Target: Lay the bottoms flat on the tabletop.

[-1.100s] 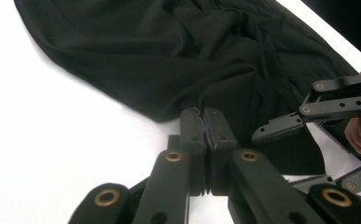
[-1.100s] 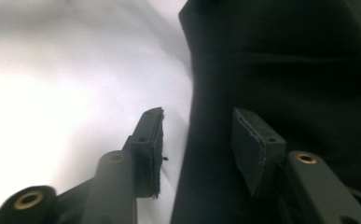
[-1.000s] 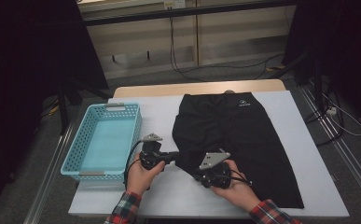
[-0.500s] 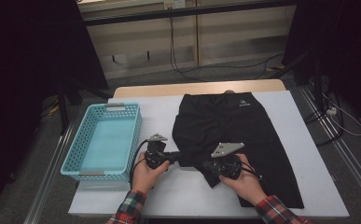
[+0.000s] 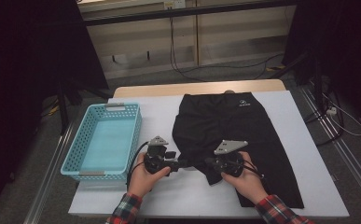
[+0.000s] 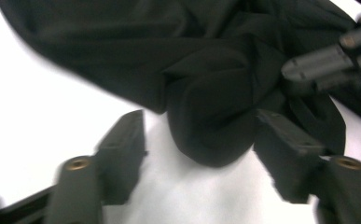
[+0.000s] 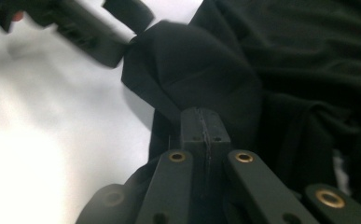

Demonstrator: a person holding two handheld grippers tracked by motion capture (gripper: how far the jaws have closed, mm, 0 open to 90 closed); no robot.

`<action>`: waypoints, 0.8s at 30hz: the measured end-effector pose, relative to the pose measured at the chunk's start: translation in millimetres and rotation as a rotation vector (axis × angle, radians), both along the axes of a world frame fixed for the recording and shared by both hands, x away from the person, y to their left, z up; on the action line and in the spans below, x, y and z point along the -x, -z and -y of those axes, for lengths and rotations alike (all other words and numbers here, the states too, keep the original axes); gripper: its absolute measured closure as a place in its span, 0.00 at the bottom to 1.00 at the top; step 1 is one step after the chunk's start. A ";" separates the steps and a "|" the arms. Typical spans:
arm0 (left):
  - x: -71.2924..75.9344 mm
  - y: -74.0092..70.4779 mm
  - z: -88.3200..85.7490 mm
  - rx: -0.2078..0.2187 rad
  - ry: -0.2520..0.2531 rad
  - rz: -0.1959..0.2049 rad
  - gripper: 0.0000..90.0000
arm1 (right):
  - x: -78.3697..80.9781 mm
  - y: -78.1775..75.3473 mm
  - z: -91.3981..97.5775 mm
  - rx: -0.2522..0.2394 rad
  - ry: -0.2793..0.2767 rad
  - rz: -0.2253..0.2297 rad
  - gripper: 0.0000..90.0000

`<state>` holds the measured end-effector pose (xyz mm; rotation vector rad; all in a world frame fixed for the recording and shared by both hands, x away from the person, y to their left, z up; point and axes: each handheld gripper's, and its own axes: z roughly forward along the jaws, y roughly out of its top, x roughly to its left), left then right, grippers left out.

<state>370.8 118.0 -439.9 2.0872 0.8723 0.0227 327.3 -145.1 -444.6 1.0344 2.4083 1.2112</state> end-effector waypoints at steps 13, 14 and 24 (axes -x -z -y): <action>14.2 4.4 21.8 -0.078 0.100 0.083 0.37 | -6.5 -4.3 7.9 -0.051 0.069 0.025 1.00; 14.2 5.9 23.7 -0.089 0.094 0.089 0.40 | -6.4 -4.3 7.8 -0.052 0.067 0.025 1.00; 3.9 8.7 26.2 -0.117 0.071 0.059 0.87 | -5.3 -4.9 8.9 -0.052 0.067 0.024 1.00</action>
